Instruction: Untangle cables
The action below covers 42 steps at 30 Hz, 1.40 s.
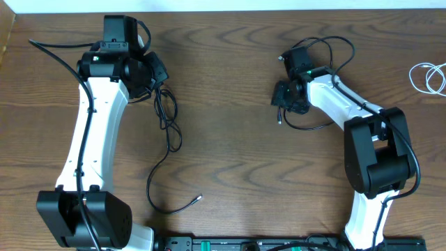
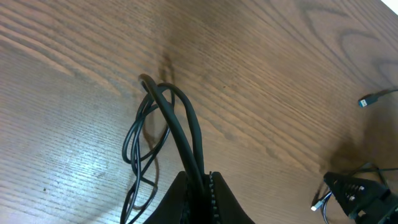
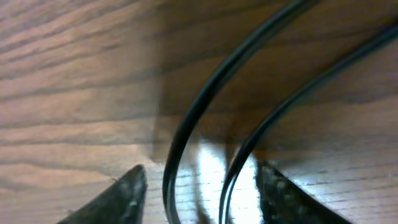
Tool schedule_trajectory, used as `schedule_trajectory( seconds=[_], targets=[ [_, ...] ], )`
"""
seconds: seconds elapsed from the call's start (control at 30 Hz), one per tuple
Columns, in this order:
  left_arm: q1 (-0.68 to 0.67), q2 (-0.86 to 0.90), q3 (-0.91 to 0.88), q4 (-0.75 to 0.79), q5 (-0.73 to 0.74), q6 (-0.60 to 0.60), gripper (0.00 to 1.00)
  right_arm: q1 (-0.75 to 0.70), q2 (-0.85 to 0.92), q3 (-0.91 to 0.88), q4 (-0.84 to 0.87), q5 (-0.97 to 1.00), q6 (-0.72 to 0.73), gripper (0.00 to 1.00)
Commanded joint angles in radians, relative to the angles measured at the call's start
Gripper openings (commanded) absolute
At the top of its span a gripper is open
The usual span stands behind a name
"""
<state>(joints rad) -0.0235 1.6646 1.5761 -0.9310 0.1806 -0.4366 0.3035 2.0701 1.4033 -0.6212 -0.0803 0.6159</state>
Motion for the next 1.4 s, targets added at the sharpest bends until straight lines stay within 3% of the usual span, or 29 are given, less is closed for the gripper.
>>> schedule_trajectory(
  seconds=[0.0,0.13,0.37,0.63,0.9,1.07,1.37],
  targets=[
    [-0.002,0.002,-0.008,-0.003,-0.006,0.018,0.08,0.004,0.053,-0.01,-0.005,0.002,-0.005,0.36],
    [-0.002,0.002,-0.008,-0.003,-0.006,0.018,0.08,-0.006,0.044,0.005,-0.019,-0.019,-0.082,0.01],
    [-0.002,0.002,-0.008,-0.003,-0.006,0.018,0.08,-0.129,-0.055,0.148,-0.178,-0.091,-0.244,0.01],
    [-0.002,0.002,-0.008,-0.003,-0.006,0.018,0.08,-0.405,-0.232,0.502,-0.381,-0.027,-0.389,0.01],
    [-0.002,0.002,-0.008,-0.003,-0.006,0.017,0.08,-0.769,-0.326,0.771,-0.377,0.021,-0.385,0.01],
    [-0.002,0.002,-0.008,-0.003,-0.006,0.017,0.07,-0.93,-0.328,0.824,-0.332,0.021,-0.385,0.01],
    [-0.002,0.002,-0.008,-0.003,-0.006,0.017,0.07,-1.02,-0.256,0.824,-0.276,0.037,-0.39,0.01]
  ],
)
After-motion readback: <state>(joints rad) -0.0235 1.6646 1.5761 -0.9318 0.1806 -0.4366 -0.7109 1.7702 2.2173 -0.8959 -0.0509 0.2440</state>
